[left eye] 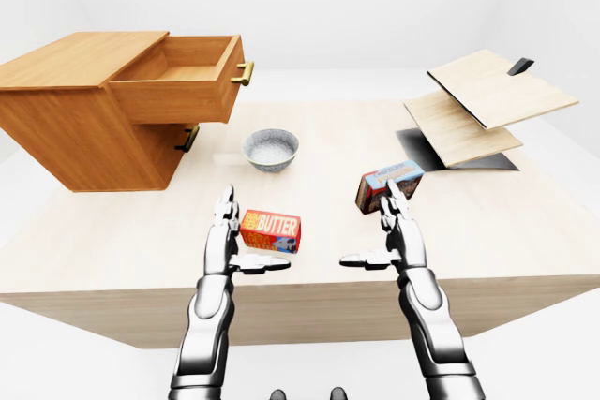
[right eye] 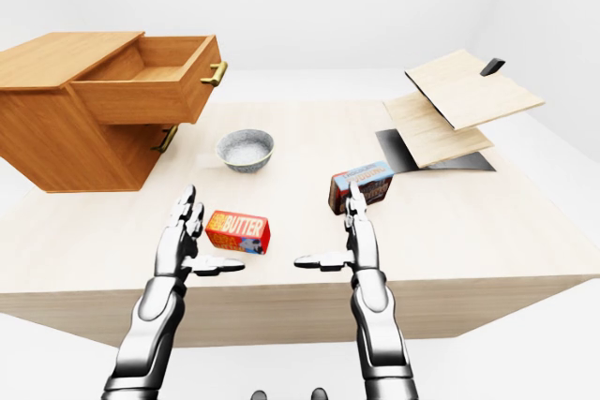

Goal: Close the top drawer of the cabinet.

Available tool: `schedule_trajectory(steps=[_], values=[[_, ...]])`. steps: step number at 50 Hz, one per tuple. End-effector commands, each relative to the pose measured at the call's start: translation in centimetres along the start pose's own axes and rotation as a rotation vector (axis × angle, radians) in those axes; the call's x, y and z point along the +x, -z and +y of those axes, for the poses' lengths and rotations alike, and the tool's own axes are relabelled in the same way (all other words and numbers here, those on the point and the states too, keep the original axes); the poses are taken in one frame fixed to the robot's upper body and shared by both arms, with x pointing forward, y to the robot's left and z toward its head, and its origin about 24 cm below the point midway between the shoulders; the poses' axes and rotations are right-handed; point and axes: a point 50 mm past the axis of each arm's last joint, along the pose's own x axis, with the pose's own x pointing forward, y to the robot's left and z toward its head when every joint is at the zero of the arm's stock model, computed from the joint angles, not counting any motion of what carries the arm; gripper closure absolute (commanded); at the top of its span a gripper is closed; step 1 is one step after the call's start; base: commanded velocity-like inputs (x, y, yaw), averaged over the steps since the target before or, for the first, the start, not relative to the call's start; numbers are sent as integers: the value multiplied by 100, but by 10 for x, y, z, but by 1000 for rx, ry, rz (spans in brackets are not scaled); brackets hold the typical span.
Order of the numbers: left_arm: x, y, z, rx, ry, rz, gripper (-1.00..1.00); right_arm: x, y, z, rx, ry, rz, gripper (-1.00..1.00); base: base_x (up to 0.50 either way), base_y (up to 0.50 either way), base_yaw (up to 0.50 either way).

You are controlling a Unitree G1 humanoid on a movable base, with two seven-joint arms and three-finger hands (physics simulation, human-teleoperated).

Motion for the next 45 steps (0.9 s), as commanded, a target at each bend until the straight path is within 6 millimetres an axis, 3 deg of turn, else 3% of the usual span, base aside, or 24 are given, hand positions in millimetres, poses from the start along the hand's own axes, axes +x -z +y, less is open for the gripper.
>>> schedule_trajectory(steps=[1,10,25,33,37,45], values=[[-1,1,6,4,2,5,-100,1,-1,-7,0,3,0,-100,0,0,0],[-2,2,6,7,6,9,-100,27,-18,11,-9,4,-10,-100,0,0,0],[2,-3,4,6,18,12,-100,38,-42,15,-21,-10,-100,-100,0,0,0],[17,-26,3,20,33,-49,-100,41,-62,13,-14,-11,-177,-100,0,0,0],[27,-48,3,22,37,-134,-100,46,-76,12,-8,-9,-225,-100,0,0,0],[35,-80,0,29,49,-254,-100,43,-83,7,1,-7,-261,-100,0,0,0]])
